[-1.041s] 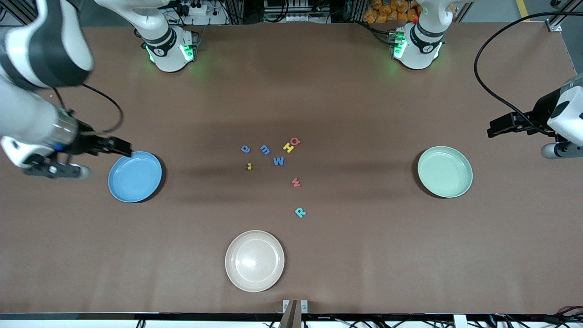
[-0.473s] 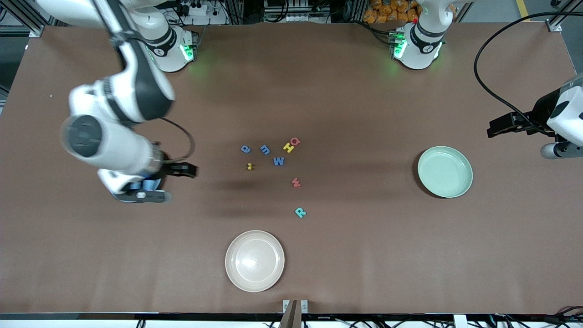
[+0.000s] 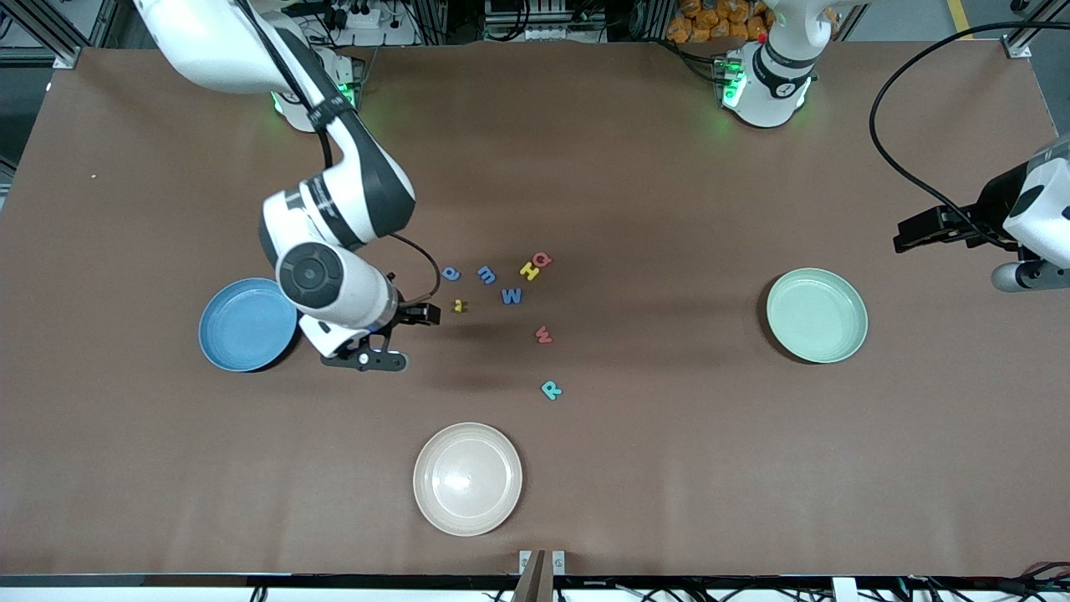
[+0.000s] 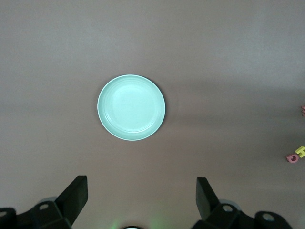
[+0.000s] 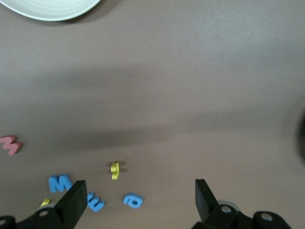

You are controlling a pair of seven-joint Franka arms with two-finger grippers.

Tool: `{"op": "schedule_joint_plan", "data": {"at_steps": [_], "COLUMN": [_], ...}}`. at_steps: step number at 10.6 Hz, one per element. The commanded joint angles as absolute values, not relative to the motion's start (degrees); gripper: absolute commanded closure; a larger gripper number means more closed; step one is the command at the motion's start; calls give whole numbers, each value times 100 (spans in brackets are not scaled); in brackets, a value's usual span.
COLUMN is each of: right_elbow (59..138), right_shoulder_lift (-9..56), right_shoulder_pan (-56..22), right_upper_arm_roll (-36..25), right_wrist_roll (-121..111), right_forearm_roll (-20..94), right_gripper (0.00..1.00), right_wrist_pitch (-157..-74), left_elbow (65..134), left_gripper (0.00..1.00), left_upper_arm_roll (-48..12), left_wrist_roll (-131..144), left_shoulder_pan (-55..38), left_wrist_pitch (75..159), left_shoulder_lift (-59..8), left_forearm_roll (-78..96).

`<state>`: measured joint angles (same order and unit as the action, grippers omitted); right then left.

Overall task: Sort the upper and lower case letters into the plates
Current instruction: 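Reach the right gripper to the yellow lowercase u and grasp it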

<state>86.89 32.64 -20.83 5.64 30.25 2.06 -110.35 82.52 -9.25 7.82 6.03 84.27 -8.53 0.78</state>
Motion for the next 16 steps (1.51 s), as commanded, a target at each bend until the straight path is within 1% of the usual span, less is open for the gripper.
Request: {"op": "schedule_joint_plan", "data": {"at_steps": [1, 2, 4, 6, 8, 9, 10, 11, 12, 13, 16], "right_elbow": [8640, 8770, 9375, 9457, 9501, 9588, 9641, 9737, 9869, 9922, 9940], "right_shoulder_lift": [3682, 3717, 3718, 3753, 3858, 3850, 3858, 3876, 3876, 3876, 3876], "right_shoulder_pan": [-2320, -2338, -2487, -2627, -2856, -2917, -2996, -3006, -3023, -2971, -3006], "right_upper_arm_roll": [519, 527, 519, 519, 492, 483, 457, 440, 431, 439, 431], "right_wrist_roll": [3531, 3559, 3577, 3787, 3999, 3999, 4025, 4086, 4087, 4087, 4122], "right_forearm_roll": [167, 184, 176, 167, 132, 106, -8, -52, -53, -53, -53], "right_gripper": [0, 0, 0, 0, 0, 0, 0, 0, 0, 0, 0], "right_wrist_pitch": [-11398, -11539, -12275, -12401, -12551, -12551, -12577, -12734, -12953, -13103, -13087], "left_elbow": [8340, 8367, 8411, 8551, 8675, 8744, 8884, 9042, 9174, 9298, 9491], "left_gripper": [0, 0, 0, 0, 0, 0, 0, 0, 0, 0, 0], "left_upper_arm_roll": [-984, -1045, -1072, -1090, -1107, -1134, -1351, -1632, -1722, -1792, -1819], "left_wrist_roll": [739, 738, 729, 223, 228, 307, 464, 631, 772, 773, 677], "left_shoulder_pan": [581, 606, 598, 589, 615, 589, 589, 598, 598, 615, 756], "left_wrist_pitch": [8271, 8262, 8192, 7833, 7848, 7892, 8032, 8190, 8226, 8296, 8437], "left_shoulder_lift": [-730, -712, -677, -651, -571, -545, -510, -405, -335, -282, -264], "left_forearm_roll": [9, 9, 9, 148, 246, 246, 220, 185, 185, 185, 264]}}
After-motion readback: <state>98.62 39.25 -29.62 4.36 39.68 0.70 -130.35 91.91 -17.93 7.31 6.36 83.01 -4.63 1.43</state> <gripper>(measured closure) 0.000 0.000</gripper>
